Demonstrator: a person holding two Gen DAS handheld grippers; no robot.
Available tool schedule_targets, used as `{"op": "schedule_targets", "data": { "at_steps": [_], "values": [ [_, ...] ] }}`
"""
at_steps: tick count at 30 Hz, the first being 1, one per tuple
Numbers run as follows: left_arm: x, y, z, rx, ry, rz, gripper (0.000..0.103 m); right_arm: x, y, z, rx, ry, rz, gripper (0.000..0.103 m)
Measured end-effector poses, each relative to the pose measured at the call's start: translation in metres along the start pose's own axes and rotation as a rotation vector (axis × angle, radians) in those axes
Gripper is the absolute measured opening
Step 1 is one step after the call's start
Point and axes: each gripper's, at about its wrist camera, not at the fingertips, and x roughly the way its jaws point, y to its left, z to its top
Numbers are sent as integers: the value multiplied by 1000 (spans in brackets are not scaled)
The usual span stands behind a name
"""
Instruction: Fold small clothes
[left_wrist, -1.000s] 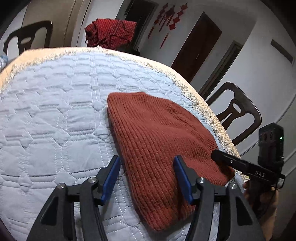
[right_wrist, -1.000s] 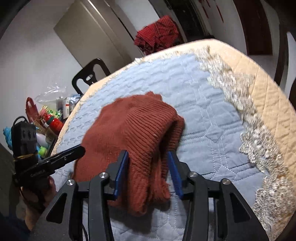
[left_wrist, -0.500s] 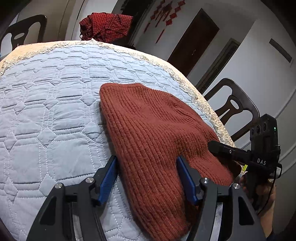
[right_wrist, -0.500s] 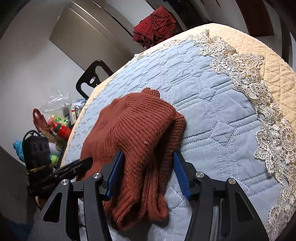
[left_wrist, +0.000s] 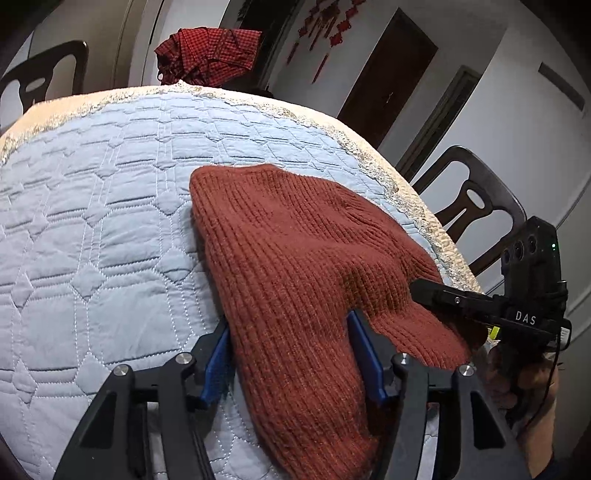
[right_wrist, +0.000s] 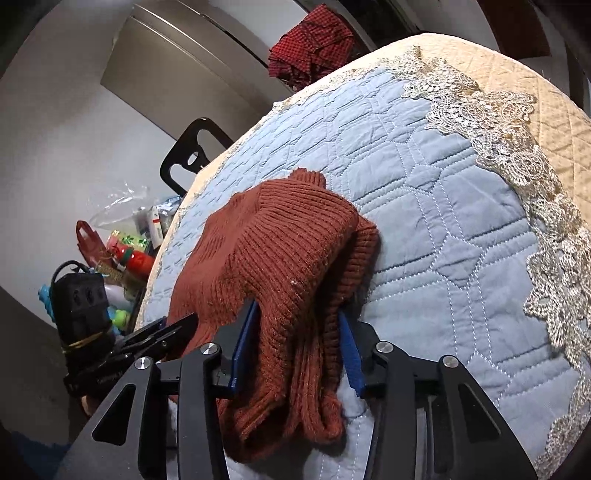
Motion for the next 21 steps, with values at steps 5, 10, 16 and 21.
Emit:
{"op": "schedule_targets", "data": {
  "at_steps": [5,10,16,21],
  "values": [
    [-4,-7,1,36,-5,27,50,-2,3,-2,-1,-12,3,30],
    [-12,-13,5,73,-16,52,42,-8,13,-2,-21,-31,-6,28],
    [-24,-15,8,86,-30,42,39,-19,29,-2,-54,-55,1,27],
    [-34,-17,9,100,-47,36,39,-24,42,-3,-75,-68,8,27]
  ]
}}
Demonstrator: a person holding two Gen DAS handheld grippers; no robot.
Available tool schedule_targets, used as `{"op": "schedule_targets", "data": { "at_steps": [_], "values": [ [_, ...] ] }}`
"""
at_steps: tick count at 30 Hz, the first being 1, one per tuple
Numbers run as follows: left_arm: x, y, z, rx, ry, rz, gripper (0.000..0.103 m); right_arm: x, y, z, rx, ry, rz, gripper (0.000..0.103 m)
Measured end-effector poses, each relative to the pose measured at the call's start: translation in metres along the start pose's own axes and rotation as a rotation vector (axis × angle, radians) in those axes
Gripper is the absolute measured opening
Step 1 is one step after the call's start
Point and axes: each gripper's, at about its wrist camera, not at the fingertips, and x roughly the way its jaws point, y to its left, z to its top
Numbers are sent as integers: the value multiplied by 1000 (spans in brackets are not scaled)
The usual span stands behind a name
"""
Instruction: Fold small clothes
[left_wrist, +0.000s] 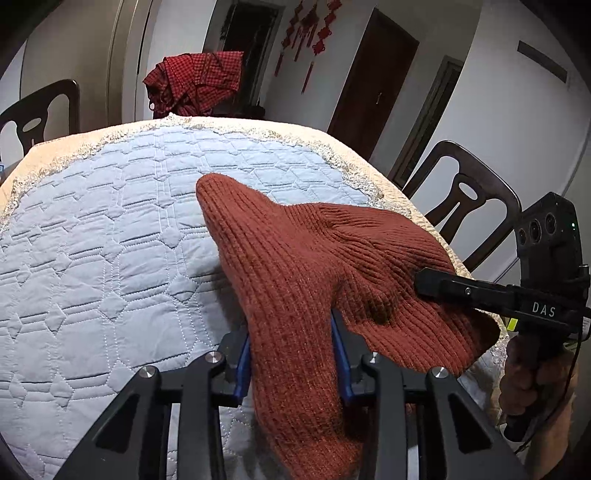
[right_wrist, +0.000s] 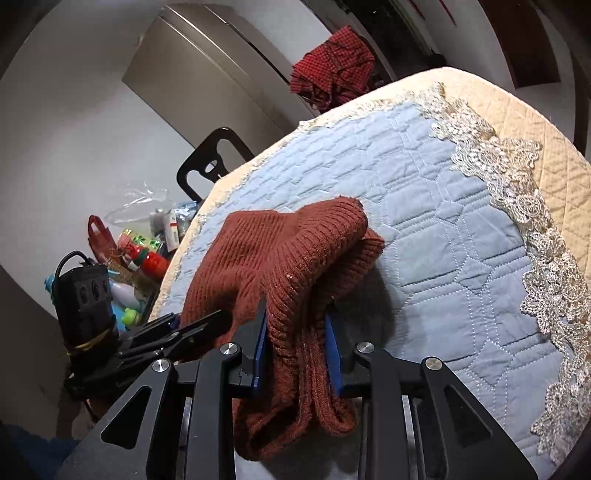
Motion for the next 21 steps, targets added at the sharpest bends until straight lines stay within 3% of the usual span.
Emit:
{"op": "schedule_targets", "data": {
  "at_steps": [12,21],
  "values": [
    [-22,13,3,-2,-37,23,38,6,28,7,-51,-4,42,27],
    [-47,62,15,-23,-77,109,38,47,61,22,-91,30,110,27]
  ]
}}
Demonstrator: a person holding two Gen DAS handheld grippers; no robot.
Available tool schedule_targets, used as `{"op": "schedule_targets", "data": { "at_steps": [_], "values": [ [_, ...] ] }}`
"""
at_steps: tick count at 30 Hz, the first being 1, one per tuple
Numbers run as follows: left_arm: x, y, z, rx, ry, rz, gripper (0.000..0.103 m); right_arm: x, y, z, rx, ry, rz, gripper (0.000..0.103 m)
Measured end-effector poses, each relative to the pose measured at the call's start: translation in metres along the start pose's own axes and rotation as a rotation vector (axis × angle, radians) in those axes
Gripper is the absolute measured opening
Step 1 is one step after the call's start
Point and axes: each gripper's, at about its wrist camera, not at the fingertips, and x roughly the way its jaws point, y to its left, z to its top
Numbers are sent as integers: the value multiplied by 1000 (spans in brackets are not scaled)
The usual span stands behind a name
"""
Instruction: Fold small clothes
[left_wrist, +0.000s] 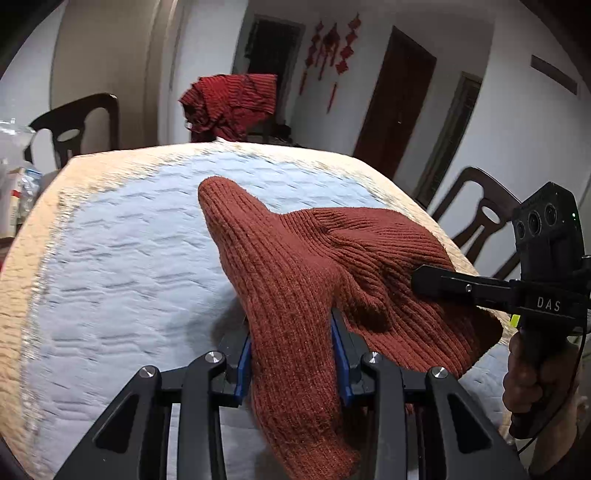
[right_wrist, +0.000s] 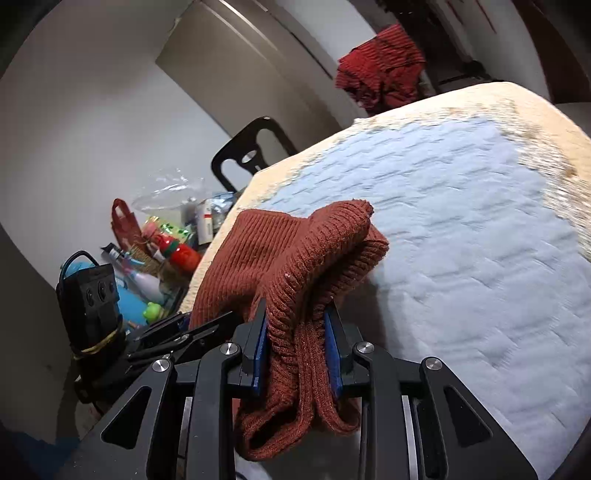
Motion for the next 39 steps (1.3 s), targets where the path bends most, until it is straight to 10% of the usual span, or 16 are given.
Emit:
{"op": "schedule_targets", "data": {
  "at_steps": [11,18,39],
  "values": [
    [-3,102,16,-54,-39,125,38,104,39,30,-46,56,130,27],
    [24,155,-15,-171,27,100,47,154,20,12,-9,161,42,33],
    [-49,111,-62,-172,10,193,53,73,92,-37,-347,133,-153,41]
  ]
}}
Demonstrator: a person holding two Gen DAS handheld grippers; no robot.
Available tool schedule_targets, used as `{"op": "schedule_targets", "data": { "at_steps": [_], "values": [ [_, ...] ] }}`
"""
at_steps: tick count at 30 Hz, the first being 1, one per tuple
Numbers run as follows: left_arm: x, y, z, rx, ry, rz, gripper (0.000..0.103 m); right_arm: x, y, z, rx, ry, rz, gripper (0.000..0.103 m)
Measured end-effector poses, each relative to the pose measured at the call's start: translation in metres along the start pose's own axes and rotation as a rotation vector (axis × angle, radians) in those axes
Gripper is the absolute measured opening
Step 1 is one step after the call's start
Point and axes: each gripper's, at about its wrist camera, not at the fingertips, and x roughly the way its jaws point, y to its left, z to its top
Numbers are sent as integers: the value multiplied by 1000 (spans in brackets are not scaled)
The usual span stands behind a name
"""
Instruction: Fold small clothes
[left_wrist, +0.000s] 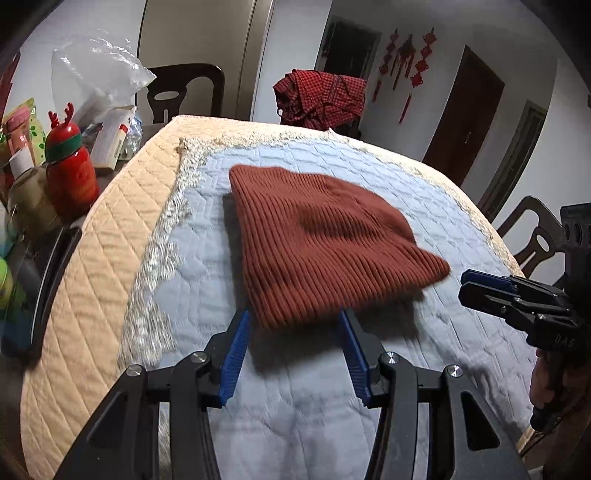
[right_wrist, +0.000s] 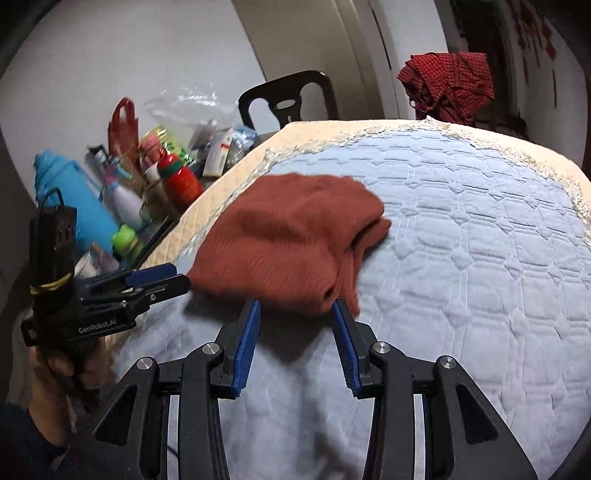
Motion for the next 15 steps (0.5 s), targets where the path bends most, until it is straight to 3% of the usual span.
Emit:
{"op": "schedule_targets", "data": {
  "at_steps": [9,15],
  "values": [
    [10,-12,-24,4,40,44,53,10,15,-29,-94,42,-133,42],
    [19,-11,-31,6,47,78,55,23,1,-40,-58,78,-181,43]
  ]
}}
